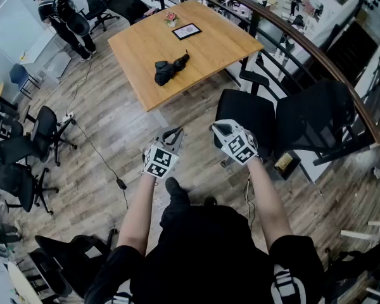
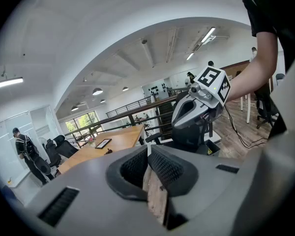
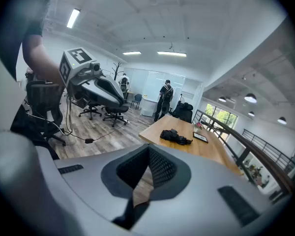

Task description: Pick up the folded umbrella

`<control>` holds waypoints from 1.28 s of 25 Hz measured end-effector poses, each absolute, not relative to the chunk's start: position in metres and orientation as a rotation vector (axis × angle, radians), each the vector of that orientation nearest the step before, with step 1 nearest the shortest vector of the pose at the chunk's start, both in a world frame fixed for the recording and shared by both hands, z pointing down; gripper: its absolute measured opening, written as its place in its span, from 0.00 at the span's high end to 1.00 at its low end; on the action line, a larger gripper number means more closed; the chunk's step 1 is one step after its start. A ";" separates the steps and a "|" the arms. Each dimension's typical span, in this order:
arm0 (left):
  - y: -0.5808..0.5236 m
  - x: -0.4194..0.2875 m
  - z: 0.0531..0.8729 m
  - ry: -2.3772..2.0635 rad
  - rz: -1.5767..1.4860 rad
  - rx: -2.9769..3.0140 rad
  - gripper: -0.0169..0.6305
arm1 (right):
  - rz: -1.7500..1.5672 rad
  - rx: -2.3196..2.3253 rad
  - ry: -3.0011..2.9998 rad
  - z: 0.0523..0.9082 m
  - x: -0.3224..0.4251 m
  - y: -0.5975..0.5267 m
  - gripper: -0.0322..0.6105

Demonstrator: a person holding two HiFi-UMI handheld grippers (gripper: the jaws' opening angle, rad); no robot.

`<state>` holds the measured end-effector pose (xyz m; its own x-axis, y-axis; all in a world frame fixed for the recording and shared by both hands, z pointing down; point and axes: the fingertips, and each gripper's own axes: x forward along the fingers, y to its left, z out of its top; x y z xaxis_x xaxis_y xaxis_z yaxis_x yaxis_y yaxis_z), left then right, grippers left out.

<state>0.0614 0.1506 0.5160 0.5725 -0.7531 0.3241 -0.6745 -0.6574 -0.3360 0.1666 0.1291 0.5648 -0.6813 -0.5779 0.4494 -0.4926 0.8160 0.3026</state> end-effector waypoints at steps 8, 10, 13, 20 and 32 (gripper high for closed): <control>0.149 0.062 0.521 1.216 -0.679 -2.632 0.91 | -0.213 0.783 -2.459 0.566 0.168 0.128 0.94; 0.148 0.062 0.522 1.218 -0.683 -2.633 0.91 | -0.219 0.781 -2.451 0.567 0.169 0.127 0.94; 0.147 0.063 0.522 1.215 -0.672 -2.637 0.91 | -0.219 0.776 -2.427 0.572 0.171 0.125 0.94; 0.146 0.064 0.524 1.212 -0.669 -2.634 0.91 | -0.229 0.765 -2.417 0.575 0.169 0.126 0.94; 0.139 0.064 0.527 1.214 -0.695 -2.635 0.91 | -0.243 0.750 -2.430 0.572 0.170 0.121 0.94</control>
<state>0.0641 0.1392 0.5271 0.5631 -0.7510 0.3450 -0.6774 -0.6585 -0.3278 0.1702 0.1209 0.5718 -0.6746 -0.5643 0.4759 -0.4590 0.8256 0.3283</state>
